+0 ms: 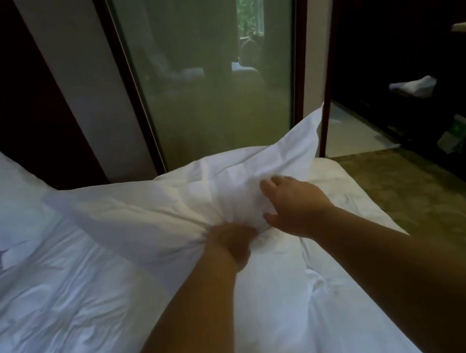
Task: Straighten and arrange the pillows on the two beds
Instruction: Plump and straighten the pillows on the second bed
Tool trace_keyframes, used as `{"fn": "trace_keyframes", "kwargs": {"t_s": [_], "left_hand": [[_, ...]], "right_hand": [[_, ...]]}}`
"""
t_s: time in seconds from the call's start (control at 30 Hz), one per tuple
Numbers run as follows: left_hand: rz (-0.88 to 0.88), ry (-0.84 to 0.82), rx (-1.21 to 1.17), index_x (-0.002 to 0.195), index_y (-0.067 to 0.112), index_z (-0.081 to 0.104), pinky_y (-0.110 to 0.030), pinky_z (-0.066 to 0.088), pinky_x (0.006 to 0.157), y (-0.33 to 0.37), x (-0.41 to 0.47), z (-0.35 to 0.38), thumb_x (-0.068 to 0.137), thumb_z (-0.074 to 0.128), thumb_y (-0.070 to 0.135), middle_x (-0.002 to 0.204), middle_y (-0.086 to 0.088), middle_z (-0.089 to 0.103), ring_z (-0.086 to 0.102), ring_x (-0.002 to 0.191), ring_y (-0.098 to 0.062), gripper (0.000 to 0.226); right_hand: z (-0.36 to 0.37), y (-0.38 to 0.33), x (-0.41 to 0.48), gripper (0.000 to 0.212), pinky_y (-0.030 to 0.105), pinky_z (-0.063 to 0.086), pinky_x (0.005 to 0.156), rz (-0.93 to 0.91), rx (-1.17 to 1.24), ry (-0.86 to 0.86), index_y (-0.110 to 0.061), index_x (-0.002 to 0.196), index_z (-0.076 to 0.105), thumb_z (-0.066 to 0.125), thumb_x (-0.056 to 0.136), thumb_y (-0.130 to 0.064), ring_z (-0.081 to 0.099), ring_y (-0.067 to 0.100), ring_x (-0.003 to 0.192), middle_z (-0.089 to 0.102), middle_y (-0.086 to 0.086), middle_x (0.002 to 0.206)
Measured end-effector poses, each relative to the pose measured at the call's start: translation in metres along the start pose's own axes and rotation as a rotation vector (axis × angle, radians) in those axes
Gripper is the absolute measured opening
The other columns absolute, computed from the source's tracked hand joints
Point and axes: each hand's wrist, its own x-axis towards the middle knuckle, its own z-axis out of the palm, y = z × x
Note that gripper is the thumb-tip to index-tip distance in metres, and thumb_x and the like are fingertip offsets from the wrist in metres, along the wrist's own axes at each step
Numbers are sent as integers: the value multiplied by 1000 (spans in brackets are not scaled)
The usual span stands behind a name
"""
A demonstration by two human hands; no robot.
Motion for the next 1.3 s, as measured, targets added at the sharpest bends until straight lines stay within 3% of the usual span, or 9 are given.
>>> {"fn": "trace_keyframes", "kwargs": {"t_s": [0.13, 0.23, 0.33, 0.57, 0.77, 0.87, 0.97, 1.1, 1.3], "left_hand": [[44, -46, 54, 140, 16, 42, -44, 37, 108, 0, 2, -3, 100, 42, 27, 142, -11, 48, 46, 130, -33, 42], [85, -49, -26, 140, 16, 44, -45, 41, 105, -2, 9, -2, 97, 45, 27, 138, -12, 52, 52, 125, -33, 45], [128, -97, 2, 140, 14, 43, -43, 42, 104, -3, 18, -7, 98, 42, 25, 138, -11, 53, 53, 124, -30, 43], [248, 162, 172, 127, 24, 54, -39, 33, 104, -28, -2, -30, 88, 47, 55, 130, -2, 55, 51, 116, -23, 50], [41, 451, 155, 116, 23, 55, -42, 32, 95, -83, 2, -55, 67, 52, 62, 120, -6, 56, 54, 108, -30, 63], [-144, 299, 98, 135, 27, 41, -44, 28, 106, -102, -1, -58, 66, 53, 72, 134, -1, 48, 45, 123, -25, 83], [-212, 149, -61, 132, 27, 39, -39, 38, 97, -110, -3, -49, 68, 56, 72, 130, 1, 50, 51, 117, -22, 81], [-220, 153, -159, 126, 22, 44, -32, 44, 89, -126, -3, -33, 74, 63, 66, 126, 0, 56, 56, 111, -21, 71], [-168, 142, -186, 132, 22, 43, -34, 45, 90, -159, 1, -9, 87, 53, 58, 131, -2, 58, 58, 114, -25, 58]], "right_hand": [[-5, -9, 23, 84, 43, 42, 98, -50, -211, 150, -18, 141, 32, 73, 72, -44, 42, 32, 124, 39, 14, 140], [-2, -11, 39, 103, 56, 19, 113, -2, -268, 37, -25, 149, 14, 73, 70, -56, 20, 33, 143, 20, 12, 154], [12, -10, 44, 108, 63, 7, 113, 47, -229, -55, -23, 150, 12, 74, 68, -54, 25, 28, 142, 31, 6, 150], [23, -4, 57, 100, 59, 14, 115, 90, -269, -99, -13, 148, 17, 74, 73, -45, 39, 32, 132, 41, 11, 141], [22, 1, 65, 113, 46, 36, 107, 126, -154, -143, -18, 145, 19, 76, 60, -65, 37, 32, 128, 32, 11, 141], [19, -1, 71, 112, 44, 39, 105, 126, -134, -142, -19, 143, 23, 77, 57, -65, 35, 29, 128, 29, 9, 142], [22, -12, 78, 108, 49, 34, 109, 151, -165, -174, -16, 141, 27, 77, 59, -63, 35, 30, 130, 36, 8, 141], [32, -33, 86, 99, 53, 21, 115, 193, -155, -201, -12, 135, 33, 78, 61, -59, 48, 30, 127, 52, 9, 134], [43, -57, 123, 76, 49, 31, 112, 153, -227, -323, -12, 128, 54, 75, 70, -57, 53, 30, 121, 60, 10, 126]]}}
